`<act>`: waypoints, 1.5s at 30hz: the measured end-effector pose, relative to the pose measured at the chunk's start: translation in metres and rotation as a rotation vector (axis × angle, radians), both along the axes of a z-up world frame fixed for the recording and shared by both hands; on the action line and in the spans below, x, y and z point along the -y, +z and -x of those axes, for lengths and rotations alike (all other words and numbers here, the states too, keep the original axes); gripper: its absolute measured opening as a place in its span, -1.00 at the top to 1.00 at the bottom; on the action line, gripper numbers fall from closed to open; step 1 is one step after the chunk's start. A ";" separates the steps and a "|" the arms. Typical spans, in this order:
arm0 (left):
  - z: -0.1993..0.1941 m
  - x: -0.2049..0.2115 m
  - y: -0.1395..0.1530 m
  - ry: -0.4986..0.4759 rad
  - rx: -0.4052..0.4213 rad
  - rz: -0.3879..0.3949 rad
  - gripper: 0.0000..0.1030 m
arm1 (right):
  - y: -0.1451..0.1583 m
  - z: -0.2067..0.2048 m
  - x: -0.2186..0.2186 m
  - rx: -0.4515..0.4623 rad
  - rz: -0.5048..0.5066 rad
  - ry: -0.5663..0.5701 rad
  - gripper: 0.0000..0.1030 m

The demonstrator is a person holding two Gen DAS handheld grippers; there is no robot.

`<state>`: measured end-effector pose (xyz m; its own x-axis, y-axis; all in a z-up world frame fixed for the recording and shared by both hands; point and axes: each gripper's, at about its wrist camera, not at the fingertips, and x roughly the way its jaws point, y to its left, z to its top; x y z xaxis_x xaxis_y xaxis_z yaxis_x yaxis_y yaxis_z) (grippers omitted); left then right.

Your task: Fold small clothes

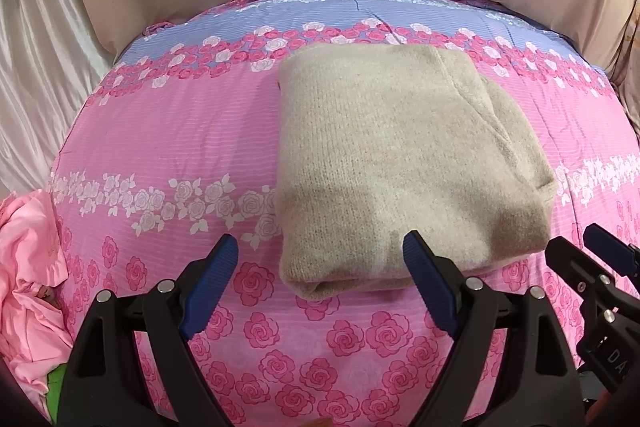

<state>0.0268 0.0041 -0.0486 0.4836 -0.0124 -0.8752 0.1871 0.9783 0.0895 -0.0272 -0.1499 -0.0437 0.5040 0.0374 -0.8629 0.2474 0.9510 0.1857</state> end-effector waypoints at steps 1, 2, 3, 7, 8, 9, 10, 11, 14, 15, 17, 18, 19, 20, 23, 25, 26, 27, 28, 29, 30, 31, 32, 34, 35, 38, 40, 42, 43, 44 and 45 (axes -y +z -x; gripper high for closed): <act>0.000 0.001 0.000 0.001 0.000 -0.003 -0.60 | 0.000 0.000 0.000 -0.001 0.001 0.000 -0.09; -0.001 0.000 0.000 0.001 -0.002 -0.003 -0.60 | 0.000 0.000 0.000 0.000 0.000 0.000 -0.09; 0.000 0.001 0.000 0.002 -0.001 -0.003 -0.60 | 0.000 0.000 0.000 -0.001 0.000 0.001 -0.09; -0.001 0.001 -0.002 0.006 -0.008 -0.005 -0.60 | -0.001 -0.001 -0.001 -0.003 -0.001 0.001 -0.09; 0.000 0.000 -0.003 0.006 -0.009 -0.003 -0.60 | -0.001 -0.001 0.000 -0.004 0.000 0.003 -0.09; 0.000 0.000 -0.003 0.007 -0.010 -0.004 -0.60 | -0.001 -0.001 0.000 -0.003 -0.001 0.003 -0.09; -0.001 0.000 -0.003 0.007 -0.010 -0.004 -0.60 | -0.001 -0.002 0.000 -0.003 -0.001 0.003 -0.09; 0.000 0.000 -0.003 0.007 -0.010 -0.002 -0.60 | -0.001 -0.002 -0.001 -0.004 -0.001 0.004 -0.09; -0.001 0.000 -0.003 0.006 -0.010 -0.001 -0.60 | -0.002 -0.003 -0.001 -0.006 0.000 0.006 -0.09; -0.001 0.000 -0.003 0.006 -0.009 -0.001 -0.60 | -0.002 -0.003 -0.001 -0.007 0.000 0.006 -0.09; 0.000 0.000 -0.003 0.001 -0.008 0.003 -0.60 | -0.002 -0.003 -0.001 -0.007 0.000 0.007 -0.09; 0.001 0.000 -0.003 0.000 -0.006 0.003 -0.60 | -0.002 -0.003 -0.001 -0.007 0.000 0.007 -0.09; 0.001 0.001 -0.002 -0.004 -0.002 0.000 -0.60 | -0.002 -0.003 -0.001 -0.008 0.001 0.008 -0.09; 0.002 0.002 -0.001 -0.009 0.003 0.000 -0.60 | -0.002 -0.003 -0.001 -0.007 0.000 0.007 -0.09; 0.004 0.005 0.001 -0.023 0.014 0.002 -0.60 | -0.003 -0.003 -0.001 -0.009 -0.001 0.009 -0.09; 0.004 0.007 0.003 -0.031 0.019 0.005 -0.67 | -0.003 -0.003 -0.001 -0.009 -0.001 0.011 -0.09; 0.005 0.007 0.004 -0.030 0.022 0.001 -0.67 | -0.003 -0.003 -0.001 -0.009 0.000 0.012 -0.09; 0.005 0.008 0.004 -0.031 0.023 -0.006 -0.68 | -0.003 -0.003 -0.001 -0.009 0.000 0.013 -0.09; 0.005 0.009 0.004 -0.033 0.023 -0.004 -0.68 | -0.003 -0.004 -0.002 -0.009 0.000 0.011 -0.09; 0.005 0.008 0.004 -0.031 0.021 -0.003 -0.68 | -0.003 -0.004 -0.002 -0.010 0.000 0.011 -0.09; 0.005 0.008 0.004 -0.030 0.019 -0.001 -0.68 | -0.003 -0.004 -0.002 -0.010 0.000 0.011 -0.09; 0.005 0.007 0.004 -0.028 0.019 0.003 -0.68 | -0.003 -0.004 -0.003 -0.009 0.000 0.009 -0.09; 0.005 0.007 0.004 -0.024 0.018 0.003 -0.68 | -0.003 -0.004 -0.003 -0.010 0.000 0.009 -0.09; 0.005 0.007 0.004 -0.021 0.016 -0.003 -0.75 | -0.003 -0.004 -0.002 -0.011 -0.001 0.008 -0.09; 0.004 0.007 0.003 -0.017 0.016 -0.010 -0.79 | -0.003 -0.004 -0.002 -0.010 0.000 0.009 -0.09; 0.004 0.007 0.002 -0.016 0.012 -0.018 -0.87 | -0.003 -0.005 -0.002 -0.010 0.000 0.009 -0.09; 0.004 0.006 0.002 -0.016 0.010 -0.011 -0.90 | -0.003 -0.005 -0.003 -0.011 0.000 0.011 -0.09; 0.004 0.006 0.002 -0.019 0.007 -0.001 -0.91 | -0.003 -0.005 -0.003 -0.011 0.000 0.011 -0.09; 0.004 0.006 0.002 -0.020 0.006 0.003 -0.91 | -0.003 -0.005 -0.003 -0.012 0.000 0.011 -0.09; 0.004 0.006 0.002 -0.022 0.001 0.008 -0.91 | -0.003 -0.005 -0.003 -0.012 0.000 0.011 -0.09; 0.003 0.006 0.001 -0.022 -0.003 0.012 -0.91 | -0.003 -0.005 -0.003 -0.012 0.000 0.010 -0.09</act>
<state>0.0233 -0.0021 -0.0477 0.4807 -0.0336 -0.8763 0.2091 0.9748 0.0774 -0.0224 -0.1467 -0.0470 0.4934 0.0426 -0.8688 0.2400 0.9534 0.1830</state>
